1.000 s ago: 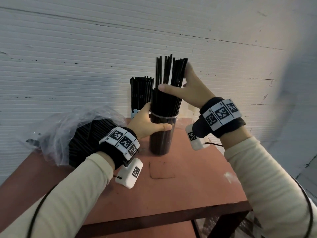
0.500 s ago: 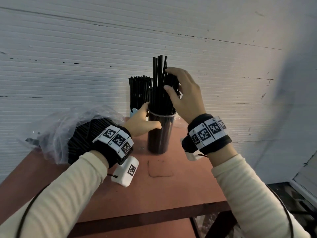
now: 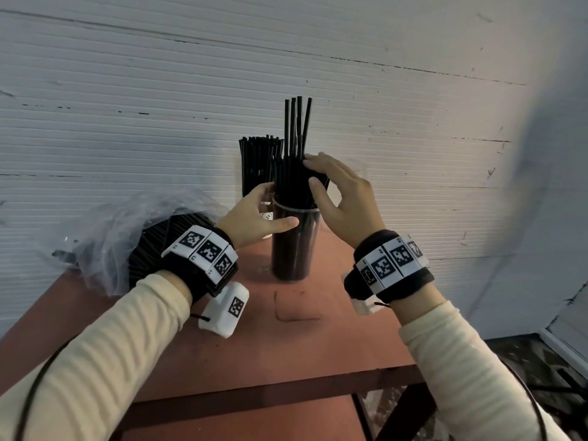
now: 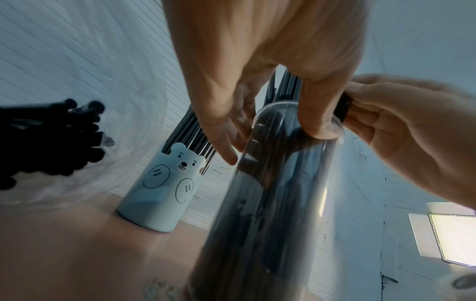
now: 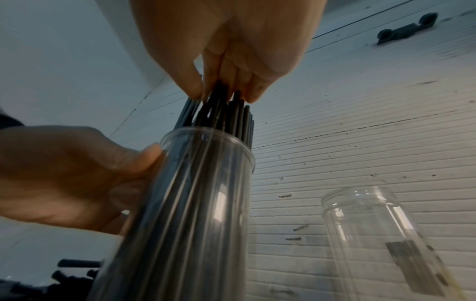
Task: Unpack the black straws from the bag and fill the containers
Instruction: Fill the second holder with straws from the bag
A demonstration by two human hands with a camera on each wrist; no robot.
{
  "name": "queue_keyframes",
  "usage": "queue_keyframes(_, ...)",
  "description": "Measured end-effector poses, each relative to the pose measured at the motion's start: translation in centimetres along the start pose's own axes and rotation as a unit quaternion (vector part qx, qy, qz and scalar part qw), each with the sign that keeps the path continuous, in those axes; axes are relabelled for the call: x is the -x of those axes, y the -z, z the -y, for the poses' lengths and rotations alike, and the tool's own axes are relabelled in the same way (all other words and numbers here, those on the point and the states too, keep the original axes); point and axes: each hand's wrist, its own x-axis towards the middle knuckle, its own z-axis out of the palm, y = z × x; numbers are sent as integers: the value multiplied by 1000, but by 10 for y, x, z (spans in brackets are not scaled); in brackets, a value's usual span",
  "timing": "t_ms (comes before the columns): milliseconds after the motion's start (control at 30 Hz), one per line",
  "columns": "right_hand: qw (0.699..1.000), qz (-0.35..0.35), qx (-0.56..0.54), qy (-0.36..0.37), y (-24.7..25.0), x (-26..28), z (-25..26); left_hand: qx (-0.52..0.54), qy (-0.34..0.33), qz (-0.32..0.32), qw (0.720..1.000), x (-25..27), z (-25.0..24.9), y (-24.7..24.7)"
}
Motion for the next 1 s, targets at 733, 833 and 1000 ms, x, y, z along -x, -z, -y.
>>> queue_keyframes(733, 1000, 25, 3, 1, -2, -56, 31, -38, 23, -81, 996, 2, 4, -13)
queue_keyframes(833, 1000, 16, 20, -5, -3, -49, 30, -32, 23, -79, 996, 3, 3, -12)
queue_keyframes(1000, 994, -10, 105, 9, 8, -37, 26, -34, 21, -78, 996, 2, 4, -13)
